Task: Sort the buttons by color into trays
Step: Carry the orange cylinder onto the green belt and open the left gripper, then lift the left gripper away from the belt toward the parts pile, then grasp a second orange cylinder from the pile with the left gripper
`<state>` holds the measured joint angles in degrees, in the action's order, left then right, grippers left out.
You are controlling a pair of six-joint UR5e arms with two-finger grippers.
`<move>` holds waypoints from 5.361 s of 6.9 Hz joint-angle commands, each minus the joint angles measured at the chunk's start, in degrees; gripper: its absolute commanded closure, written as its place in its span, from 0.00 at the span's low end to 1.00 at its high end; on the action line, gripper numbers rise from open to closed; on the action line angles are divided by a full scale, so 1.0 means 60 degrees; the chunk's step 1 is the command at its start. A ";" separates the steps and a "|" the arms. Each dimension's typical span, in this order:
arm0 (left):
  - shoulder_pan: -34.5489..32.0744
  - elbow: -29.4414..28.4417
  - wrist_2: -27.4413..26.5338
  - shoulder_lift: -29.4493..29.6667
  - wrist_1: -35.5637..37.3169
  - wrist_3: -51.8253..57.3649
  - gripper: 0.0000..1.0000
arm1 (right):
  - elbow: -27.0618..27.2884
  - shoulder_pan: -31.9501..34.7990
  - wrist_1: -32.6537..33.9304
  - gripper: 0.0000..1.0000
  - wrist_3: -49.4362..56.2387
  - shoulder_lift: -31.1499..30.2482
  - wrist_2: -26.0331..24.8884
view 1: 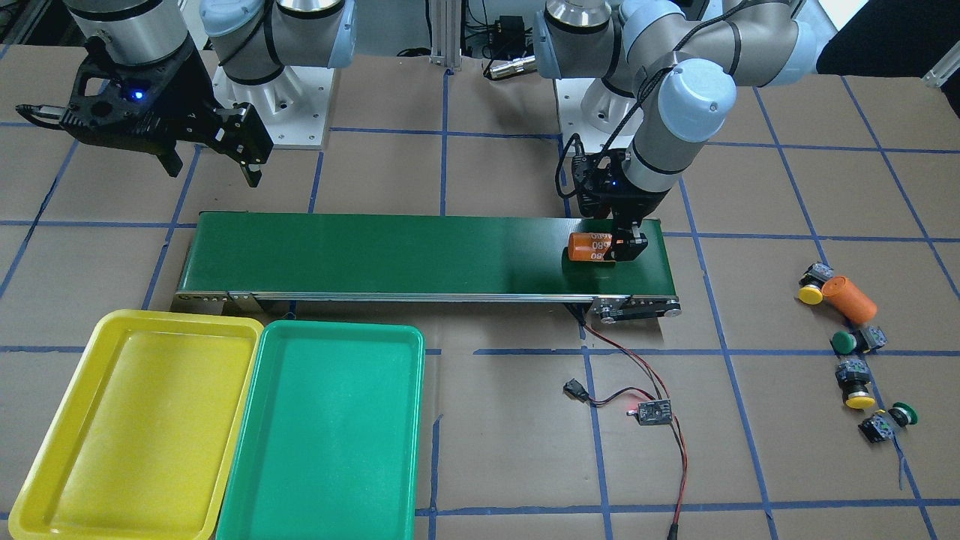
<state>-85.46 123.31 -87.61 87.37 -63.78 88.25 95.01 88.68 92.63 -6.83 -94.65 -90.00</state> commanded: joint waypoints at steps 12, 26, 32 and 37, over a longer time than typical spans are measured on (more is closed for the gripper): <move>0.7665 -0.3261 0.0788 0.3480 0.0846 0.4332 0.02 | 0.0000 0.0014 -0.0013 0.00 0.0024 -0.0001 0.0000; 0.7929 -0.3721 0.0729 0.5037 0.0626 0.4584 0.05 | 0.0000 0.0000 -0.0013 0.00 0.0025 0.0014 0.0000; 0.7725 -0.3736 0.0715 0.4645 -0.0145 0.4467 0.81 | 0.0000 0.0000 0.0060 0.00 0.0010 0.0014 0.0015; 0.4830 -0.2745 0.0641 0.1792 -0.1923 0.4423 0.80 | 0.0029 0.0000 0.0031 0.00 -0.0545 -0.0001 0.0088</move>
<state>-51.55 103.63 -83.77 102.66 -75.03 114.85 95.14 88.68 92.83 -8.78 -94.65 -89.55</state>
